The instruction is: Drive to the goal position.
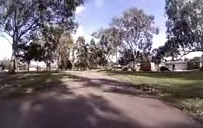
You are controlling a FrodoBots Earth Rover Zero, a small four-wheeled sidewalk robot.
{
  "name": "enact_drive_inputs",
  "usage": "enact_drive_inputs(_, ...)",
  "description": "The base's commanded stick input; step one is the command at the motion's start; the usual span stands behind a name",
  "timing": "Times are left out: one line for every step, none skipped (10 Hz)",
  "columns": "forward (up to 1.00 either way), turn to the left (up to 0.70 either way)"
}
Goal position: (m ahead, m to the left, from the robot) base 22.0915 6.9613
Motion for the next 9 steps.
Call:
enact_drive_inputs(1.0,0.0)
enact_drive_inputs(1.0,0.0)
enact_drive_inputs(1.0,0.0)
enact_drive_inputs(1.0,0.0)
enact_drive_inputs(1.0,0.0)
enact_drive_inputs(1.0,0.0)
enact_drive_inputs(1.0,0.0)
enact_drive_inputs(1.0,0.0)
enact_drive_inputs(1.0,0.0)
